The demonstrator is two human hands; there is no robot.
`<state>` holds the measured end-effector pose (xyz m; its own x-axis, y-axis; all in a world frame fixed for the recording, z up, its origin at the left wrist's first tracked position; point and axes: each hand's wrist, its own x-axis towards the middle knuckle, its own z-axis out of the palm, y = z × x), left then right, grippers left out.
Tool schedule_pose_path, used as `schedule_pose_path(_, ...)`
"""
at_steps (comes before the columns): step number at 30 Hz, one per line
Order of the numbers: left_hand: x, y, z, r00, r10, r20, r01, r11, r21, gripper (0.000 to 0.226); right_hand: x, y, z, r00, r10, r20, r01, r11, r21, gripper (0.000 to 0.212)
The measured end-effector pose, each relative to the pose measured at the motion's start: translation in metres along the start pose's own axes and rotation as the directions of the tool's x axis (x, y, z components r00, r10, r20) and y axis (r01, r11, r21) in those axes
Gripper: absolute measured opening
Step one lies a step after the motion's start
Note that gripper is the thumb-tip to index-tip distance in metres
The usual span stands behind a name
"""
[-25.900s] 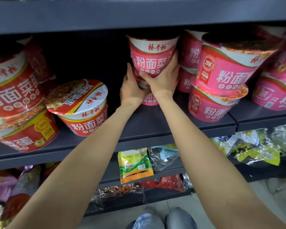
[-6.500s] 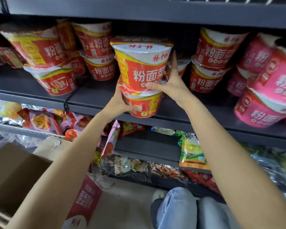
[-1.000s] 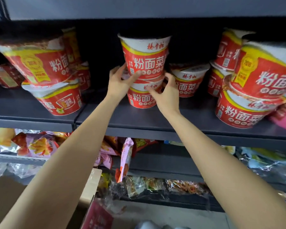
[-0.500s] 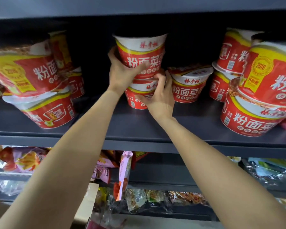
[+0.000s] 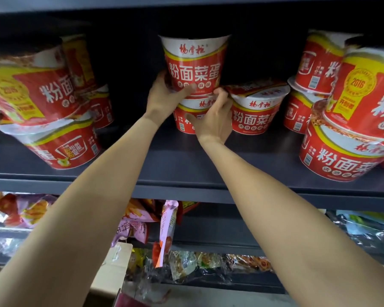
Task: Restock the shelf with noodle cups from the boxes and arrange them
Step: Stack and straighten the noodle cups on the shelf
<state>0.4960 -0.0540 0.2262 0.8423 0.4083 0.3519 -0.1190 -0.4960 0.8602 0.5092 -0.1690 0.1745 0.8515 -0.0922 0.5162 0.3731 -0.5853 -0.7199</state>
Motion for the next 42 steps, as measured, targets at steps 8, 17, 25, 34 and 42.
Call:
schedule_pose_path(8, -0.003, -0.007, -0.002, 0.999, -0.009, 0.05, 0.006, 0.998, 0.057, 0.132, 0.002, 0.028, -0.001, 0.965, -0.005, 0.263, -0.081, 0.945, 0.315, 0.107)
schedule_pose_path(17, -0.002, -0.008, 0.0, 0.999, -0.023, 0.043, 0.03, 0.982, -0.185, 0.099, 0.026, 0.034, 0.008, 0.862, 0.036, 0.505, -0.242, 0.906, 0.347, 0.123)
schedule_pose_path(25, 0.005, -0.006, 0.01, 0.999, 0.046, -0.003, -0.046, 0.99, -0.132, 0.089, 0.011, 0.03, 0.028, 0.952, 0.155, 0.262, -0.214, 0.954, 0.212, 0.121)
schedule_pose_path(34, 0.007, 0.0, 0.014, 0.997, 0.078, -0.021, -0.08, 0.994, -0.076, 0.092, 0.005, 0.022, 0.03, 0.973, 0.178, 0.15, -0.192, 0.977, 0.088, 0.12)
schedule_pose_path(42, 0.016, -0.005, 0.012, 0.996, 0.078, 0.036, -0.077, 0.997, -0.025, 0.095, 0.009, 0.03, 0.026, 0.951, 0.198, 0.237, -0.243, 0.954, 0.175, 0.115)
